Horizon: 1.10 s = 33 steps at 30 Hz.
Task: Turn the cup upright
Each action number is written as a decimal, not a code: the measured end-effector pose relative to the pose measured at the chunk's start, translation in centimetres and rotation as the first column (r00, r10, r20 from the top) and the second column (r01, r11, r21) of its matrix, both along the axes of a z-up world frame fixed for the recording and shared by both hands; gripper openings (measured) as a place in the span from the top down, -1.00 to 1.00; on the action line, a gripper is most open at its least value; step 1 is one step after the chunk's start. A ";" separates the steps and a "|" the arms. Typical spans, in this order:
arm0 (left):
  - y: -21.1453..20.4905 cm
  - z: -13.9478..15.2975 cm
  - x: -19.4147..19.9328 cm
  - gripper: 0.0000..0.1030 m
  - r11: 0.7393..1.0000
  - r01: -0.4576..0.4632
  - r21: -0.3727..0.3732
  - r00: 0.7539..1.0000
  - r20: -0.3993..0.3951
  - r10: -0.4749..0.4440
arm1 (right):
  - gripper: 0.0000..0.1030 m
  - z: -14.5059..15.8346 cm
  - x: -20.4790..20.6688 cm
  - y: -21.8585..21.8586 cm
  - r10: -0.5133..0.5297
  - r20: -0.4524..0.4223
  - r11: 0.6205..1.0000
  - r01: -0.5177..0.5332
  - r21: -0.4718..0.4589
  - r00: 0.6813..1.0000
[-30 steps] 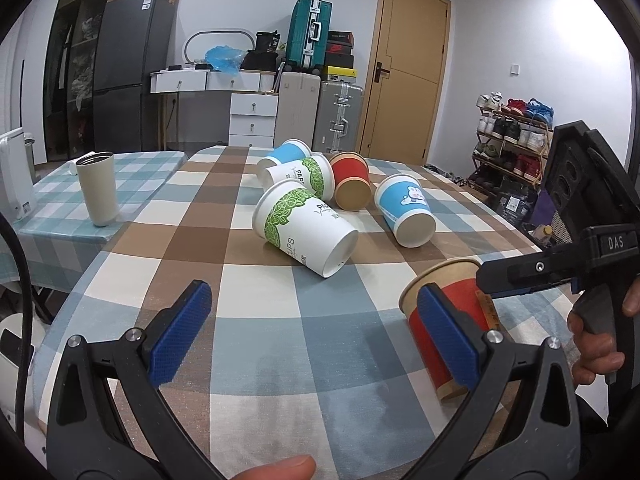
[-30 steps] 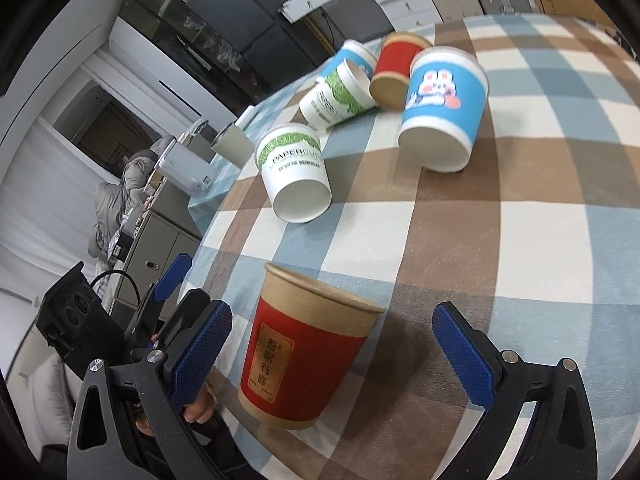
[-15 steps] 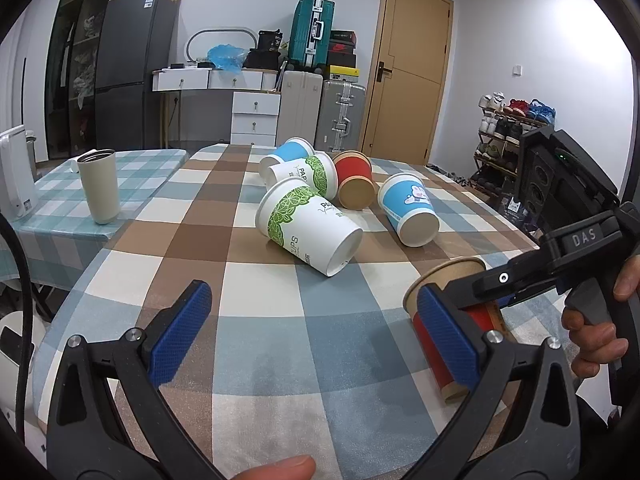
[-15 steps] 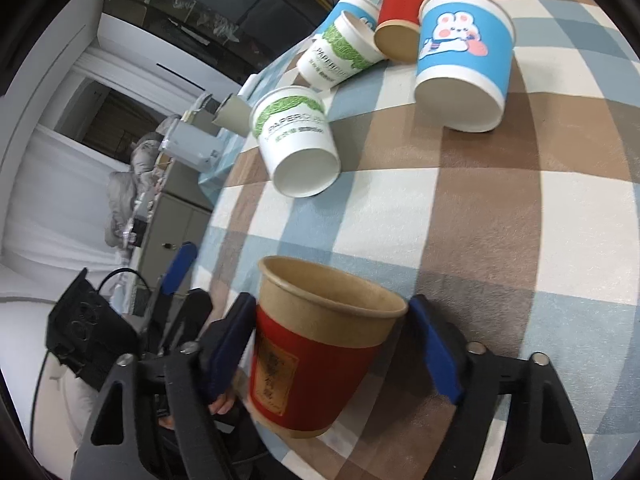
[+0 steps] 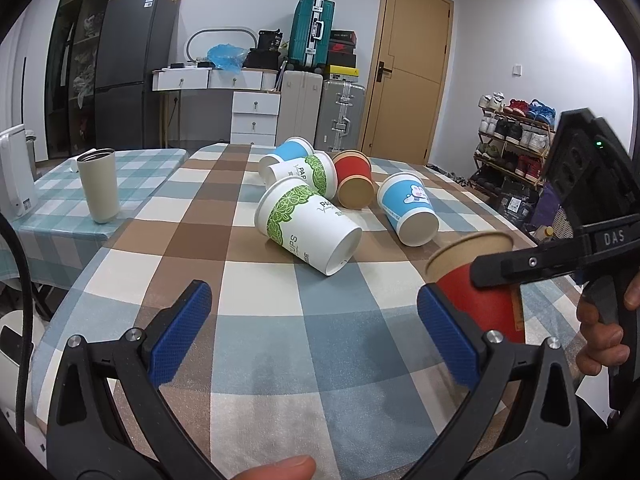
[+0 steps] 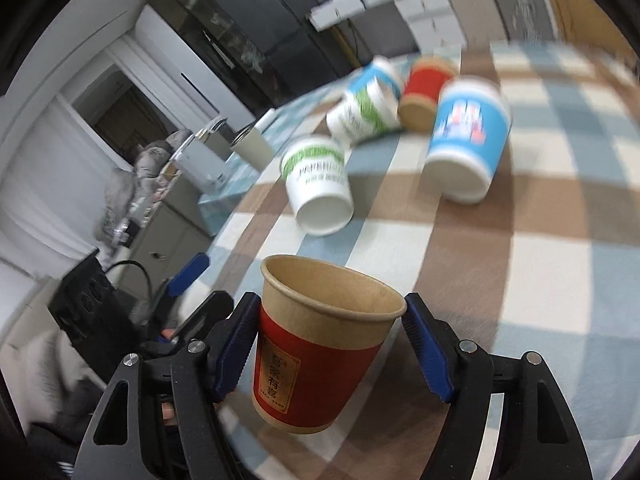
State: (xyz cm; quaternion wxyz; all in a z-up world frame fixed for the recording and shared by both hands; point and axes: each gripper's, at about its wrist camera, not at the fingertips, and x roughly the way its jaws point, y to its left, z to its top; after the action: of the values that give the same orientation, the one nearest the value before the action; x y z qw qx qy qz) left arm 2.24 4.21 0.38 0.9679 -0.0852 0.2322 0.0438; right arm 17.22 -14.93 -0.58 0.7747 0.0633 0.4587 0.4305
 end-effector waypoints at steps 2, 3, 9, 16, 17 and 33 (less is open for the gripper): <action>-0.1 0.0 0.0 -0.99 1.000 0.001 0.001 1.000 -0.002 -0.001 | -0.43 0.7 -1.0 0.0 -0.017 0.103 1.000 0.020 -0.020 0.995; -0.1 0.0 0.0 -0.99 1.000 0.001 0.002 1.000 -0.003 -0.001 | -0.43 0.9 -1.4 0.0 -0.022 0.145 0.999 0.026 -0.025 0.989; -0.1 -0.1 0.0 -0.99 1.000 0.001 0.001 1.000 -0.002 -0.001 | -0.43 1.5 -3.2 0.3 -0.067 0.326 0.996 0.080 -0.028 0.943; -0.1 -0.2 0.1 -0.99 1.000 0.001 -0.001 1.000 -0.002 -0.001 | -0.43 1.6 -4.6 0.4 -0.132 0.464 0.990 0.140 0.018 0.876; -0.1 -0.2 0.1 -0.99 1.000 0.001 -0.001 1.000 -0.003 -0.001 | -0.43 1.6 -4.7 0.7 -0.139 0.477 0.989 0.148 0.019 0.868; -0.2 -0.7 0.1 -0.99 1.000 -0.006 -0.005 1.000 -0.007 0.006 | -0.43 0.7 -4.1 3.4 -0.126 0.495 0.977 0.194 -0.089 0.860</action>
State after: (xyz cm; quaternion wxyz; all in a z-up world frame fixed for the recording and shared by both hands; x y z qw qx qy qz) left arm 2.30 4.01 -0.33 0.9667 -0.0884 0.2356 0.0464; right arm 13.07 -11.57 0.12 0.9006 -0.0619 0.2707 0.3343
